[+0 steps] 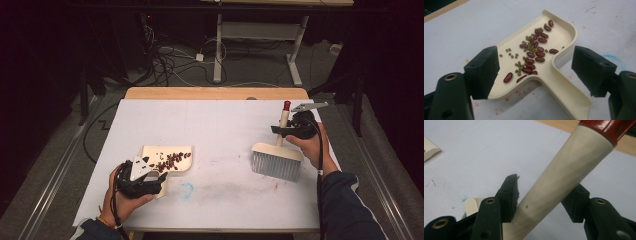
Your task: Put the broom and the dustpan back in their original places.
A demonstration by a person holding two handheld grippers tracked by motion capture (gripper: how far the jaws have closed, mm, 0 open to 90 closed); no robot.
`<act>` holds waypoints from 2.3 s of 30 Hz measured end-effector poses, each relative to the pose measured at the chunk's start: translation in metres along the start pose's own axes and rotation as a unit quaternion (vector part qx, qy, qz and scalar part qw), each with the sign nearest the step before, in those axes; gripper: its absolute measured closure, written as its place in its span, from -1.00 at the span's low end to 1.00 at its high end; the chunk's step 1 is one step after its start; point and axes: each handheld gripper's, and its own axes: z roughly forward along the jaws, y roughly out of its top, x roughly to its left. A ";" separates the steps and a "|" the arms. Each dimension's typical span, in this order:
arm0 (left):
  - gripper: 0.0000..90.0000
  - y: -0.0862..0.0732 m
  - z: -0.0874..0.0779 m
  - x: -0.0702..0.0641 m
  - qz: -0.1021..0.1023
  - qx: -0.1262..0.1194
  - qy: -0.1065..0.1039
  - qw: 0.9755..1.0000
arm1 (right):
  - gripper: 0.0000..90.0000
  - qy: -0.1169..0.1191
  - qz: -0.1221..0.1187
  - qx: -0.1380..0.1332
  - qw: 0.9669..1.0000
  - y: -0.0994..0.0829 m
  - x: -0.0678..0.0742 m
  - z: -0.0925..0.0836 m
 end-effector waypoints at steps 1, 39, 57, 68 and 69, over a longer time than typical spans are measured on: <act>-0.53 0.000 0.000 -0.002 0.009 -0.001 -0.001 1.000 | 0.13 -0.002 0.004 0.001 1.000 -0.001 -0.001 0.003; -0.57 0.001 0.001 -0.014 0.055 -0.016 -0.019 0.998 | -0.32 -0.057 -0.017 -0.072 0.996 -0.001 0.031 0.008; -0.63 -0.001 0.000 -0.020 0.061 -0.021 -0.008 0.998 | -0.58 -0.083 -0.031 -0.117 0.989 0.002 0.055 -0.017; -0.63 -0.001 0.002 -0.023 0.065 -0.010 -0.010 0.998 | -0.54 -0.089 -0.050 -0.134 0.986 0.003 0.069 -0.033; -0.63 -0.001 0.002 -0.023 0.066 -0.009 -0.010 0.998 | -0.54 -0.091 -0.051 -0.134 0.986 0.003 0.070 -0.034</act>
